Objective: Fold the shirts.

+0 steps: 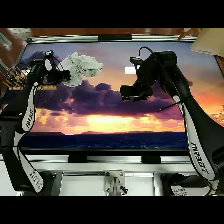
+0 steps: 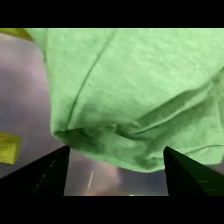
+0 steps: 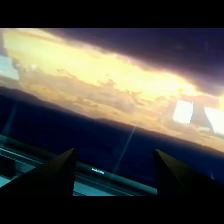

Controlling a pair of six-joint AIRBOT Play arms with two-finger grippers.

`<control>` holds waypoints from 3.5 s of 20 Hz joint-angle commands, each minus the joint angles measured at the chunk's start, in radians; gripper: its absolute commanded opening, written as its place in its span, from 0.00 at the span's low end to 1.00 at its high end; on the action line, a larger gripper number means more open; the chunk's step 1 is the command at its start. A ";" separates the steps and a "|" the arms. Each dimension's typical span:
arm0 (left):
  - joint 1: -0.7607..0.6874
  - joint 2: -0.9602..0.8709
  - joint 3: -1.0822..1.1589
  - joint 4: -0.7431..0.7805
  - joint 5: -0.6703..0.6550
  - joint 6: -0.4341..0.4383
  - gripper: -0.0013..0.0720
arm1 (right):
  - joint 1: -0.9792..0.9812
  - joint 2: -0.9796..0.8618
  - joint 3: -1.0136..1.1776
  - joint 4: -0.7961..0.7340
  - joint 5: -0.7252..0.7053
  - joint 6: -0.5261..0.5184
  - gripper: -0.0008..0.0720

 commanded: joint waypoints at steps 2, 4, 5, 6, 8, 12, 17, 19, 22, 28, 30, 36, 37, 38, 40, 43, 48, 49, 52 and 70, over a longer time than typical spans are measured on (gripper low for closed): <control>0.005 -0.035 0.006 0.028 0.024 0.013 0.94 | 0.000 0.000 0.000 0.016 0.008 0.000 0.81; 0.000 -0.055 0.006 0.013 0.051 -0.005 0.93 | 0.000 0.000 0.000 0.016 0.008 0.000 0.81; -0.002 -0.064 0.006 0.001 0.063 -0.006 0.93 | 0.000 0.000 0.000 0.016 0.008 0.000 0.81; -0.006 -0.071 0.006 -0.014 0.074 -0.006 0.85 | 0.000 0.000 0.000 0.016 0.010 0.000 0.81; -0.014 -0.075 0.007 -0.017 0.080 -0.004 0.23 | 0.000 0.000 0.000 0.016 0.019 0.000 0.81; -0.044 0.068 0.008 -0.031 0.118 0.018 0.06 | 0.000 0.000 0.000 0.002 0.045 -0.017 0.81; -0.212 0.531 0.007 0.108 0.205 0.129 0.06 | -0.019 0.053 0.080 -0.070 0.036 -0.109 0.81; -0.293 0.735 0.005 0.127 0.172 0.129 0.06 | -0.019 0.158 0.140 -0.140 0.055 -0.109 0.81; -0.425 0.959 -0.093 0.126 0.086 0.109 0.06 | -0.019 0.352 0.200 -0.327 0.064 -0.050 0.81; -0.766 1.122 -0.627 0.126 -0.010 -0.150 0.06 | -0.019 0.643 0.200 -0.422 -0.031 0.065 0.81; -0.865 1.101 -0.827 0.126 0.142 -0.258 0.06 | -0.019 0.658 0.200 -0.404 -0.103 0.072 0.81; -0.766 1.084 -0.856 0.061 -0.013 -0.243 1.00 | -0.019 0.557 0.090 -0.348 -0.206 -0.011 0.95; -0.684 1.114 -0.846 0.086 -0.098 -0.199 1.00 | -0.020 0.527 0.044 -0.355 -0.204 -0.040 0.95; -0.587 1.147 -0.852 0.108 -0.179 -0.166 1.00 | -0.030 0.498 -0.007 -0.351 -0.203 -0.063 0.95; -0.381 1.211 -0.909 0.107 -0.294 -0.098 1.00 | -0.079 0.443 -0.137 -0.266 -0.178 -0.094 0.95; -0.114 1.299 -1.132 -0.013 -0.303 -0.038 1.00 | -0.182 0.385 -0.365 0.014 -0.044 -0.134 0.95; 0.015 1.297 -1.547 -0.328 -0.047 0.051 1.00 | -0.197 0.291 -0.601 0.215 0.097 -0.162 0.95; 0.015 1.286 -1.594 -0.364 0.011 0.051 1.00 | -0.191 0.269 -0.621 0.230 0.097 -0.169 0.95; -0.018 1.239 -1.650 -0.406 0.110 0.132 1.00 | -0.152 0.218 -0.631 0.274 0.104 -0.207 0.95; -0.064 1.234 -1.363 -0.468 0.277 0.350 0.06 | -0.008 0.135 -0.506 0.438 0.288 -0.375 0.10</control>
